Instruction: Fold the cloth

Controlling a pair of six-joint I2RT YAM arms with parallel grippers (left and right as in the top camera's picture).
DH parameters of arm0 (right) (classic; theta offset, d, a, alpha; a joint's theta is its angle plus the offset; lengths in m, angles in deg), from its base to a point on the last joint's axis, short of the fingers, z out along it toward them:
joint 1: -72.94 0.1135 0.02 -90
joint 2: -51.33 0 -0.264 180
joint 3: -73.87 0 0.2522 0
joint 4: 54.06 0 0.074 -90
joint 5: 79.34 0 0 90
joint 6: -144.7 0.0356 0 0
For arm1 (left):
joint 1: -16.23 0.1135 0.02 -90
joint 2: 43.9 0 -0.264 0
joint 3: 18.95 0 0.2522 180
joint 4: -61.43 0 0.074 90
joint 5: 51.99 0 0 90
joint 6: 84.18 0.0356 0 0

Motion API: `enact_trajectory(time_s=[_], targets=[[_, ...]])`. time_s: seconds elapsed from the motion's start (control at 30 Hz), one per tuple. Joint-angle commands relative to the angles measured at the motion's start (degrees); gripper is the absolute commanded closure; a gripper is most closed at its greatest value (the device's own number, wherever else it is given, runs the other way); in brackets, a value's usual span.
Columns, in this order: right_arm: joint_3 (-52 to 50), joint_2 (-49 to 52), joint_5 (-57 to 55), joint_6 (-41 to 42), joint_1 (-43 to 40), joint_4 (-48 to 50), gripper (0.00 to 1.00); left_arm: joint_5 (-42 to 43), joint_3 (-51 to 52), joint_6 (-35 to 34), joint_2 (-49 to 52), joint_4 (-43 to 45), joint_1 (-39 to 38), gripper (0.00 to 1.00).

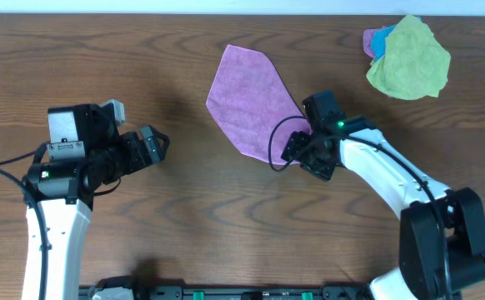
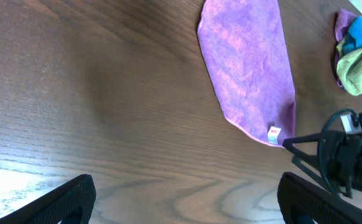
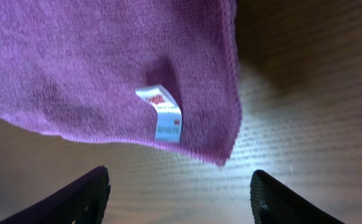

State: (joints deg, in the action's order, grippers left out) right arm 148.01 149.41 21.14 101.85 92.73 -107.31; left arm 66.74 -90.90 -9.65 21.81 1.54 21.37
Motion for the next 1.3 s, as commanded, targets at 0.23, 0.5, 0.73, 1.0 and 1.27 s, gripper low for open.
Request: enact_trajectory(time_s=[0.23, 0.5, 0.73, 1.0, 1.27], targets=[[-3.91, 0.28, -5.53, 5.14, -0.5, 7.39, 0.53, 3.89, -1.22, -0.44, 0.09, -0.2, 0.02, 0.05], [-4.31, 0.52, -7.91, 5.11, -0.5, 8.17, 0.59, 3.93, -1.22, -0.44, 0.09, -0.22, 0.02, 0.05], [-7.93, 0.55, -7.93, 5.14, -0.68, 12.72, 0.62, 3.91, -1.22, -0.42, 0.09, -0.94, 0.02, 0.05], [-7.72, -0.61, -6.78, 4.61, -0.74, 13.07, 0.99, 3.91, -1.22, -0.44, 0.09, -1.92, 0.02, 0.05], [-0.13, -19.37, -13.05, -1.75, -0.76, 3.04, 0.99, 3.96, -1.11, -3.13, 1.57, -1.64, 0.02, 0.05]])
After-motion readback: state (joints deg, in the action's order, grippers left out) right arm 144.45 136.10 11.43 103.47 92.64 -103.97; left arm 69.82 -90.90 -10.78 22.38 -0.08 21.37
